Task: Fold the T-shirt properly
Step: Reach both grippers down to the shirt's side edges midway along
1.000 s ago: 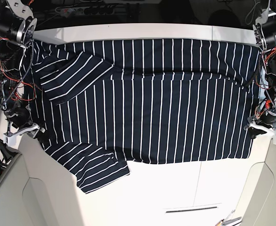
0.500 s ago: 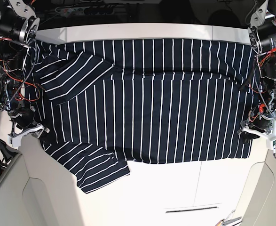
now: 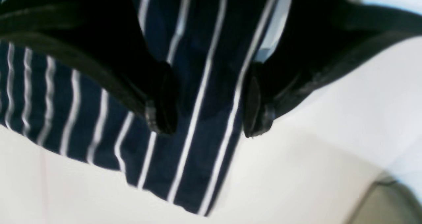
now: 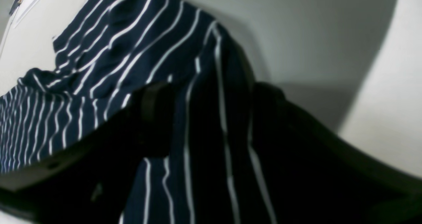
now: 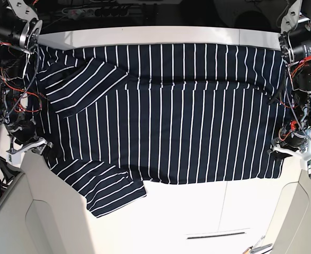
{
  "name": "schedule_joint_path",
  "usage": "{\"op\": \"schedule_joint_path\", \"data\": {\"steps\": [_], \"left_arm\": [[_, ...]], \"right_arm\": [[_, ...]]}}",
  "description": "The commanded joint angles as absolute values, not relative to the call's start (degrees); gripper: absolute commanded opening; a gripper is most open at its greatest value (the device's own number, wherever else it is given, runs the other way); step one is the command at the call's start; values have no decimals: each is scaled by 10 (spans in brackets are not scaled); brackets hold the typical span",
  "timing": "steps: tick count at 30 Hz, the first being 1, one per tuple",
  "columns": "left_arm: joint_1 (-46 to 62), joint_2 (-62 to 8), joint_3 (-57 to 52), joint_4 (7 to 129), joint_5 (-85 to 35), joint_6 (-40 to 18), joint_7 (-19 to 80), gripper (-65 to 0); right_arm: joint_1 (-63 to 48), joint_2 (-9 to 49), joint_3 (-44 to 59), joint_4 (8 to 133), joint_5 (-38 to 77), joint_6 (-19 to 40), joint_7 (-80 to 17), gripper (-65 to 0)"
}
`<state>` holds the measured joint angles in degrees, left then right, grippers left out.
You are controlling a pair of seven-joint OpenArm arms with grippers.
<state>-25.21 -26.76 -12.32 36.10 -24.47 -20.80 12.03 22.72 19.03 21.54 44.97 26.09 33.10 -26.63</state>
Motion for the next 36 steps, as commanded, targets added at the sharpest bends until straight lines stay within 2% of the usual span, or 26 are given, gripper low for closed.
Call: {"op": "schedule_joint_path", "data": {"steps": [1,9,15,26,36], "left_arm": [[-264,-276,-123,366,-244,-201,117,-288],[-278,-276,-123,366,-233,-186,118,-288],[-279,-276,-123,366,-233,-150,118,-288],[-280,-269,-123,366,-272,-218,154,-288],[-283,-257,-123,366,-271,-221,157,-289]], "right_arm": [[242,200,216,457,269,337,-257,-279],[242,200,216,457,267,337,-257,-279],[241,200,216,457,267,337,-257,-279],[241,198,216,457,268,339,-259,-279],[241,190,155,457,274,343,-259,-279]]}}
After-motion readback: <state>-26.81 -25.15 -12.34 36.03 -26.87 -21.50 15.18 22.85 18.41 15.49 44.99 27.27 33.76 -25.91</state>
